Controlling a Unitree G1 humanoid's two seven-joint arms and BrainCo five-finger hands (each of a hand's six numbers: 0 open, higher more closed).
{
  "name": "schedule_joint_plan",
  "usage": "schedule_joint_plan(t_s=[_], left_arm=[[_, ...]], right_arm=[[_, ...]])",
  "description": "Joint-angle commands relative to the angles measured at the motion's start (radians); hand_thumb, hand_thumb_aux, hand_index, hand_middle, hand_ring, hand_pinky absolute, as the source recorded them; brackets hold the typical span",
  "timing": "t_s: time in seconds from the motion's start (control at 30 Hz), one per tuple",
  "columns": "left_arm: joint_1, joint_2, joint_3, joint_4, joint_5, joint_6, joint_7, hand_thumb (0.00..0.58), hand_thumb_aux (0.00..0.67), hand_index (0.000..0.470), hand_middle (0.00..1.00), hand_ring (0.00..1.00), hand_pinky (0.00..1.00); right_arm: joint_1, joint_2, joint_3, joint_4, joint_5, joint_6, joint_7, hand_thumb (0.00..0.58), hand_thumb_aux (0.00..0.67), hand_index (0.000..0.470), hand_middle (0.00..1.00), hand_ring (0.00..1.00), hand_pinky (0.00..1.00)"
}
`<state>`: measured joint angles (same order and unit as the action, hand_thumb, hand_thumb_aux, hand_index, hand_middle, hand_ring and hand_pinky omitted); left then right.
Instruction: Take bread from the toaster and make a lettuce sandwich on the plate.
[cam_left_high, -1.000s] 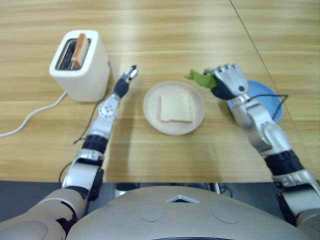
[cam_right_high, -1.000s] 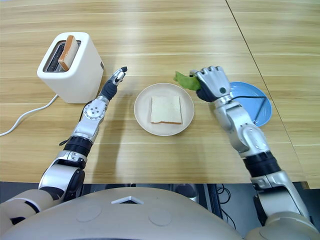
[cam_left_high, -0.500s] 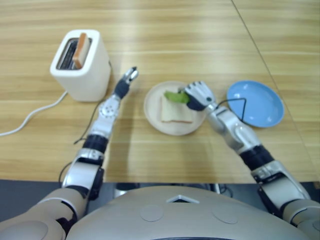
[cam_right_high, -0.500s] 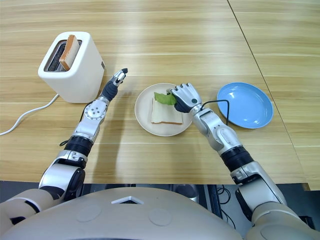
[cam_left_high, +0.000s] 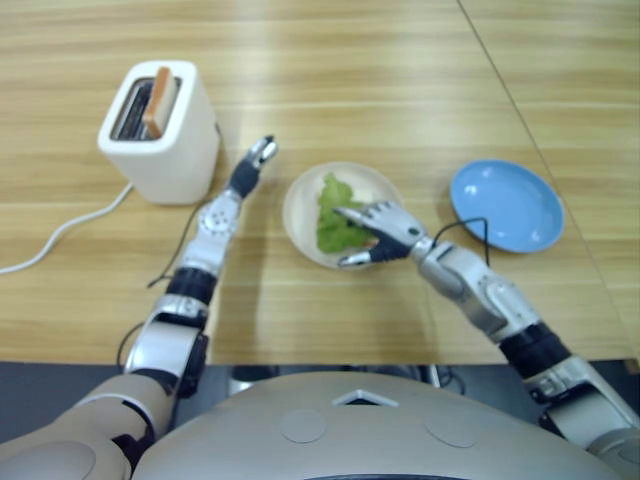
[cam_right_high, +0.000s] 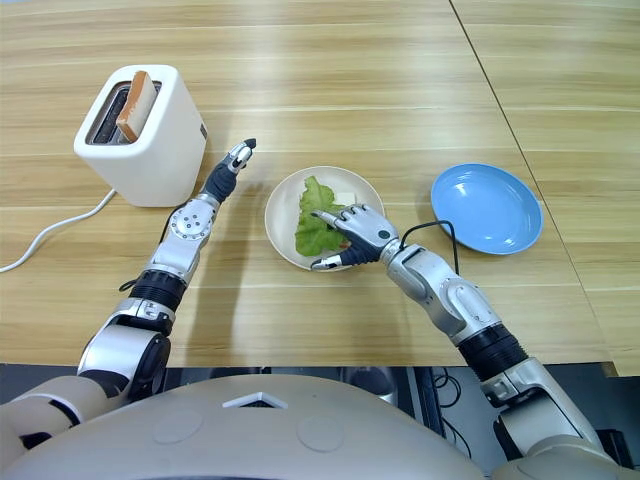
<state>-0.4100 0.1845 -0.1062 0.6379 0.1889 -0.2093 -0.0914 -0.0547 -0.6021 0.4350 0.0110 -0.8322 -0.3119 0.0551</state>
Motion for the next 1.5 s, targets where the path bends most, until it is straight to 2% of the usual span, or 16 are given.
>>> schedule_joint_plan(t_s=[0.03,0.13,0.23,0.4,0.5,0.67,0.87,1.1,1.13,1.17,1.2,1.23,1.27,1.3,1.33,1.5], left_arm=[[0.01,0.013,-0.006,-0.017,0.009,0.01,-0.007,0.0,0.0,0.0,0.0,0.0,0.0],[0.037,0.024,0.001,-0.124,0.012,0.006,0.0,0.0,0.0,0.0,0.0,0.0,0.0],[0.082,0.047,0.026,-0.328,0.045,0.016,0.047,0.0,0.0,0.0,0.0,0.0,0.0],[0.125,0.125,0.082,-0.658,0.288,0.027,0.23,0.0,0.0,0.0,0.0,0.0,0.0],[0.128,0.164,0.119,-0.739,0.41,0.103,0.292,0.0,0.0,0.0,0.0,0.0,0.0],[0.088,0.232,0.129,-0.686,0.572,0.294,0.296,0.0,0.0,0.0,0.0,0.0,0.0],[0.021,0.288,0.104,-0.385,0.602,0.472,0.25,0.0,0.0,0.0,0.0,0.0,0.0],[-0.005,0.294,0.08,-0.241,0.559,0.524,0.229,0.0,0.0,0.0,0.0,0.0,0.0],[-0.007,0.295,0.078,-0.235,0.552,0.524,0.227,0.355,0.252,0.173,0.0,0.0,0.0],[-0.01,0.294,0.078,-0.227,0.541,0.523,0.226,0.468,0.376,0.258,0.0,0.0,0.0],[-0.011,0.293,0.08,-0.223,0.532,0.523,0.228,0.536,0.486,0.334,0.0,0.0,0.0],[-0.011,0.294,0.085,-0.221,0.521,0.518,0.236,0.536,0.486,0.334,0.0,0.0,0.0],[-0.011,0.294,0.088,-0.221,0.513,0.515,0.242,0.58,0.67,0.46,0.41,0.41,0.41],[-0.01,0.296,0.093,-0.228,0.502,0.51,0.249,0.58,0.67,0.46,0.41,0.41,0.41],[-0.009,0.298,0.099,-0.237,0.493,0.502,0.259,0.58,0.67,0.46,1.0,1.0,1.0],[-0.004,0.299,0.105,-0.307,0.477,0.475,0.305,0.58,0.67,0.46,1.0,1.0,1.0]], right_arm=[[0.055,-0.05,-0.04,-0.078,0.049,-0.007,0.072,0.0,0.0,0.0,0.0,0.0,0.0],[0.1,-0.094,-0.141,-0.212,0.114,0.009,0.102,0.0,0.0,0.0,0.0,0.0,0.0],[0.128,-0.12,-0.275,-0.341,0.181,0.026,0.109,0.0,0.0,0.0,0.0,0.0,0.0],[0.134,-0.095,-0.424,-0.447,0.242,0.043,0.091,0.0,0.0,0.0,0.0,0.0,0.0],[0.132,-0.064,-0.452,-0.448,0.253,0.044,0.079,0.0,0.0,0.0,0.0,0.0,0.0],[0.132,-0.021,-0.449,-0.413,0.245,0.038,0.066,0.0,0.0,0.0,0.0,0.0,0.0],[0.141,0.004,-0.448,-0.387,0.245,0.035,0.067,0.0,0.0,0.0,0.0,0.0,0.0],[0.15,0.009,-0.462,-0.391,0.261,0.039,0.077,0.0,0.0,0.0,0.0,0.0,0.0],[0.151,0.01,-0.463,-0.391,0.26,0.039,0.076,0.0,0.0,0.0,0.0,0.0,0.0],[0.152,0.009,-0.464,-0.392,0.256,0.041,0.076,0.0,0.0,0.0,0.0,0.0,0.0],[0.151,0.008,-0.465,-0.391,0.255,0.041,0.076,0.0,0.0,0.0,0.0,0.0,0.0],[0.151,0.008,-0.467,-0.39,0.257,0.043,0.077,0.0,0.0,0.0,0.0,0.0,0.0],[0.15,0.007,-0.468,-0.388,0.257,0.043,0.077,0.0,0.0,0.0,0.0,0.0,0.0],[0.151,0.007,-0.47,-0.388,0.256,0.043,0.076,0.0,0.0,0.0,0.0,0.0,0.0],[0.152,0.006,-0.473,-0.387,0.257,0.042,0.076,0.0,0.0,0.0,0.0,0.0,0.0],[0.155,0.006,-0.484,-0.376,0.255,0.039,0.074,0.0,0.0,0.0,0.0,0.0,0.0]])
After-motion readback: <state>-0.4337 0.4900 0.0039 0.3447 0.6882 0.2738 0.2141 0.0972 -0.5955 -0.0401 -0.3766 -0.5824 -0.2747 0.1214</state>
